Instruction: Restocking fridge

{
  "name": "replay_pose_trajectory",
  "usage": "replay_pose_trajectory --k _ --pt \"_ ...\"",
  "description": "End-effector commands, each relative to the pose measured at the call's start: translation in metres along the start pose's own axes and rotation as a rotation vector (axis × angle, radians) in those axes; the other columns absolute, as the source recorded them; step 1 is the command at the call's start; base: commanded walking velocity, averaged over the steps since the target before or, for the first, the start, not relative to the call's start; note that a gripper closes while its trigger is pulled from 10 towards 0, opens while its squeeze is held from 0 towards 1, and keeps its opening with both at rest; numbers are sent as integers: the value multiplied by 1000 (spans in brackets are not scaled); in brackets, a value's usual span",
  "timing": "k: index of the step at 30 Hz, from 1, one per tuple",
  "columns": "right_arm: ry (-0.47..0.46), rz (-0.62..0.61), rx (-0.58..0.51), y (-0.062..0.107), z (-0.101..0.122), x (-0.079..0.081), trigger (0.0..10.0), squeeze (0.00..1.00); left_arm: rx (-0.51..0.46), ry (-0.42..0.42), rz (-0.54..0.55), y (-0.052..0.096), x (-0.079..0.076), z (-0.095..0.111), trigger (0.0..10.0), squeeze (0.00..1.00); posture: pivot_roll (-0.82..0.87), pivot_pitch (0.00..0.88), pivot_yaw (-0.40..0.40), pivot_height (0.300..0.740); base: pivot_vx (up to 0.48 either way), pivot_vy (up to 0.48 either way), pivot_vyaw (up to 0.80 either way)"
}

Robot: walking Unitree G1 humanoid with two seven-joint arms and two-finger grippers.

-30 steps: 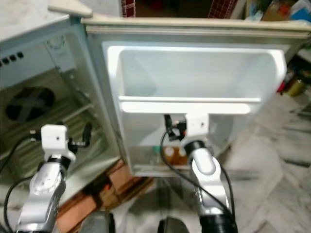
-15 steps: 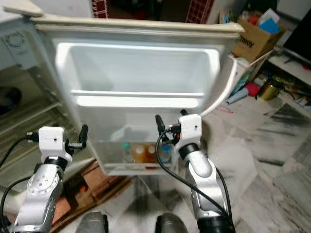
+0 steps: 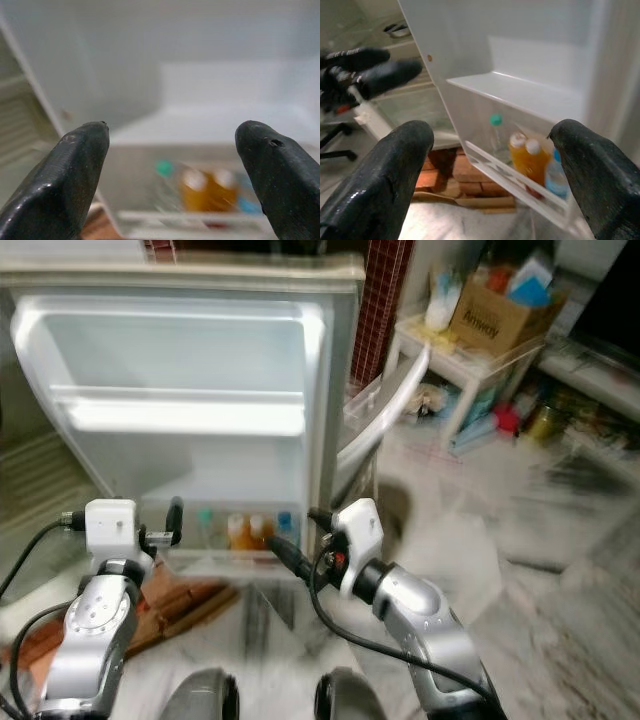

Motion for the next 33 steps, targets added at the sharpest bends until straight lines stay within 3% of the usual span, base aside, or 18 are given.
replay_pose_trajectory --k 1,7,16,23,33 --pt "4 -12 -15 -2 5 1 10000 0 14 -33 6 1 6 -4 10000 0 32 90 -36 740 -360 -281 0" --pt "50 -158 -125 -6 23 -13 10000 0 -10 -61 -26 -2 4 -1 10000 0 37 89 -39 740 -107 -237 0" --pt "84 -184 -254 -13 35 -6 10000 0 -36 -56 -52 -12 -1 7 10000 0 40 87 -34 740 117 -347 345" --pt "93 -226 -286 -14 33 -10 10000 0 -31 -59 -52 -16 0 5 10000 0 45 82 -31 740 318 -355 638" --pt "137 -223 -307 -17 34 -9 10000 0 -22 -43 -75 -17 -10 4 10000 0 43 74 -29 740 335 -340 623"
Point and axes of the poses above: a point about 5 cm out from each wrist's last joint towards the gripper, its own y axis pointing back from the gripper into the wrist, its own z axis along the axis of the wrist's last joint, x = y × z, the point moved 1 cm from there along -y, pointing out of the wrist towards the gripper, and after that the axes turned 13 degrees about -y, right-handed, at the moved point
